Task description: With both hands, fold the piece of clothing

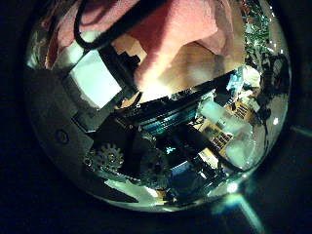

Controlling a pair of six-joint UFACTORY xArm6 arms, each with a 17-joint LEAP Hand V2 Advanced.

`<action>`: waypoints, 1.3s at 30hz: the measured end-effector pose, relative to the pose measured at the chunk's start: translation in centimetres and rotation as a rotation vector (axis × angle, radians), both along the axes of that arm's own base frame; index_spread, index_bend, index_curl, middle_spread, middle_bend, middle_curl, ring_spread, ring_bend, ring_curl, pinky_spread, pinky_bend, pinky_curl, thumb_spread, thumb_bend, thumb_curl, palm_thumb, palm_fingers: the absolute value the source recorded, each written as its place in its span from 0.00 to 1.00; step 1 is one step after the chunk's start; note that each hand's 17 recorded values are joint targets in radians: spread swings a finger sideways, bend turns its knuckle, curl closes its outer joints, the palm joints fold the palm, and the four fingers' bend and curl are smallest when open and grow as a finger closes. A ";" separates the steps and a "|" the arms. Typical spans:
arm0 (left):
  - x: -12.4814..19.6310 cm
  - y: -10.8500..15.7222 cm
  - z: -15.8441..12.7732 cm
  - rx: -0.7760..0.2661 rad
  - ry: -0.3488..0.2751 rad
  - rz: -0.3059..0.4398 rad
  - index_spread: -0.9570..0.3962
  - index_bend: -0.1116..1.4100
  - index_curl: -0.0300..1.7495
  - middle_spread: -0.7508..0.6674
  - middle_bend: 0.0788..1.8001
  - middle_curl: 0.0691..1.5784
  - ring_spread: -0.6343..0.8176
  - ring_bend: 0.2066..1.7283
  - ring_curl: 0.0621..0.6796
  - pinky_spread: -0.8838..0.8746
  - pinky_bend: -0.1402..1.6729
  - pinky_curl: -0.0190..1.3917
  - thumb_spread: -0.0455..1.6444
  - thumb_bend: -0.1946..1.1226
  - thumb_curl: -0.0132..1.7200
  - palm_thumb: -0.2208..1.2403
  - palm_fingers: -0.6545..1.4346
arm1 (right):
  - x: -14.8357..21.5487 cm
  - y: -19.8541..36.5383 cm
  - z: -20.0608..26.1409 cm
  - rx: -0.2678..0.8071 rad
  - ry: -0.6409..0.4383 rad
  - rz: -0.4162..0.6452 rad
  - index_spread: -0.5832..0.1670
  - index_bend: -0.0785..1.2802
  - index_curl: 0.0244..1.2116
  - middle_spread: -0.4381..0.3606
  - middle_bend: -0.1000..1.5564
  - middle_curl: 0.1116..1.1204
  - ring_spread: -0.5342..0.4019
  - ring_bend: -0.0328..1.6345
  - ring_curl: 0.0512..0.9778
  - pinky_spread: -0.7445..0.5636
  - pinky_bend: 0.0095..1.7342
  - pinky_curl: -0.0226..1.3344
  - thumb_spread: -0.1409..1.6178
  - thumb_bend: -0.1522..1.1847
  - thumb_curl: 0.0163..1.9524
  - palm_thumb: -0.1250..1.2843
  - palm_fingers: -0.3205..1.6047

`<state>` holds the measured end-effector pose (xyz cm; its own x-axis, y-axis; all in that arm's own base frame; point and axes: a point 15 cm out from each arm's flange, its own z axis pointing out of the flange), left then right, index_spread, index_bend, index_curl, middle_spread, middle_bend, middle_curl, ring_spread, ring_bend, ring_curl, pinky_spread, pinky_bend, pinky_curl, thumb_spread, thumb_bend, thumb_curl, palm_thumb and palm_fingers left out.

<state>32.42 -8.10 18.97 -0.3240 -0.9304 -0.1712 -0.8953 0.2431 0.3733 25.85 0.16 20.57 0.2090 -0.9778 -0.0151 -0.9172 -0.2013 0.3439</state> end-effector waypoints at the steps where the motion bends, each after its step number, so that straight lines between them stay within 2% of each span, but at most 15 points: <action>1: 0.1 0.0 0.2 0.001 0.000 0.000 0.25 0.30 0.65 0.14 0.43 0.77 0.13 0.82 0.76 0.16 0.78 0.48 0.73 0.18 0.35 0.73 0.73 | -0.1 0.2 -0.4 0.002 0.001 0.003 0.45 0.18 0.22 0.51 0.26 0.30 0.53 0.49 0.26 0.76 0.41 0.13 0.72 0.10 0.14 0.39 0.33; 15: -0.1 0.0 1.8 0.008 0.021 0.000 0.24 0.23 0.79 0.11 0.42 0.81 0.14 0.83 0.76 0.16 0.79 0.48 0.74 0.14 0.37 0.75 0.73 | 0.8 1.1 -2.1 -0.020 -0.020 -0.001 0.47 0.19 0.25 0.52 0.26 0.30 0.53 0.48 0.26 0.75 0.41 0.12 0.70 0.10 0.15 0.42 0.31; 19: 0.0 -0.2 2.2 0.001 0.019 0.003 0.24 0.21 0.82 0.10 0.42 0.82 0.14 0.83 0.75 0.16 0.79 0.47 0.74 0.14 0.37 0.74 0.74 | 0.8 1.5 -3.1 -0.031 0.012 0.001 0.47 0.19 0.25 0.52 0.26 0.30 0.53 0.47 0.26 0.75 0.41 0.12 0.70 0.10 0.15 0.43 0.31; 22: -0.1 -0.4 2.7 -0.001 0.025 0.005 0.25 0.20 0.84 0.10 0.41 0.82 0.13 0.82 0.75 0.16 0.79 0.47 0.74 0.14 0.37 0.74 0.74 | 1.3 1.4 -3.9 -0.054 0.012 0.002 0.47 0.19 0.26 0.52 0.26 0.30 0.53 0.47 0.26 0.75 0.41 0.12 0.70 0.10 0.16 0.44 0.31; 26: -0.4 -0.4 2.9 0.004 0.037 0.005 0.26 0.19 0.86 0.10 0.41 0.82 0.13 0.82 0.75 0.16 0.79 0.47 0.74 0.14 0.38 0.74 0.74 | 2.5 1.2 -4.3 -0.118 -0.041 0.018 0.48 0.18 0.25 0.51 0.27 0.31 0.51 0.48 0.27 0.73 0.41 0.11 0.69 0.11 0.16 0.48 0.32; 29: -0.5 -0.3 3.1 0.006 0.038 0.005 0.27 0.19 0.87 0.09 0.41 0.82 0.13 0.82 0.75 0.16 0.79 0.47 0.74 0.14 0.38 0.74 0.74 | 3.2 0.6 -4.3 -0.196 -0.080 0.029 0.48 0.17 0.25 0.47 0.30 0.33 0.43 0.51 0.29 0.64 0.44 0.12 0.69 0.11 0.17 0.50 0.37; 34: -0.6 -0.3 3.4 0.007 0.039 0.005 0.28 0.19 0.89 0.08 0.40 0.82 0.13 0.82 0.74 0.16 0.79 0.46 0.74 0.14 0.38 0.74 0.75 | 3.8 0.5 -4.0 -0.237 -0.109 0.038 0.43 0.14 0.21 0.35 0.35 0.38 0.28 0.64 0.36 0.39 0.63 0.17 0.68 0.11 0.18 0.56 0.53; 35: -0.6 -0.2 3.5 0.006 0.037 0.006 0.29 0.19 0.89 0.08 0.40 0.83 0.13 0.82 0.74 0.16 0.79 0.46 0.74 0.14 0.38 0.74 0.75 | 4.0 0.6 -4.0 -0.235 -0.118 0.039 0.40 0.17 0.22 0.32 0.36 0.40 0.26 0.66 0.38 0.35 0.66 0.19 0.67 0.11 0.18 0.59 0.58; 36: -0.6 -0.1 3.6 0.005 0.033 0.008 0.29 0.19 0.89 0.08 0.40 0.83 0.13 0.82 0.74 0.16 0.79 0.46 0.74 0.14 0.38 0.74 0.75 | 4.2 0.7 -4.0 -0.232 -0.125 0.039 0.38 0.17 0.22 0.30 0.37 0.41 0.26 0.68 0.40 0.32 0.68 0.21 0.67 0.11 0.19 0.60 0.60; 39: -0.4 -0.2 4.0 0.000 0.027 0.007 0.30 0.19 0.90 0.08 0.40 0.83 0.13 0.82 0.75 0.16 0.78 0.46 0.74 0.14 0.38 0.74 0.74 | 4.5 0.8 -3.8 -0.230 -0.133 0.041 0.28 0.23 0.25 0.24 0.44 0.48 0.24 0.69 0.43 0.29 0.72 0.24 0.66 0.11 0.20 0.65 0.71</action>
<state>32.01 -8.29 23.00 -0.3217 -0.9328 -0.1626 -0.8867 0.2365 0.3972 30.37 0.97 16.73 0.2340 -0.9429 0.2369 -0.9500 -0.1699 0.2622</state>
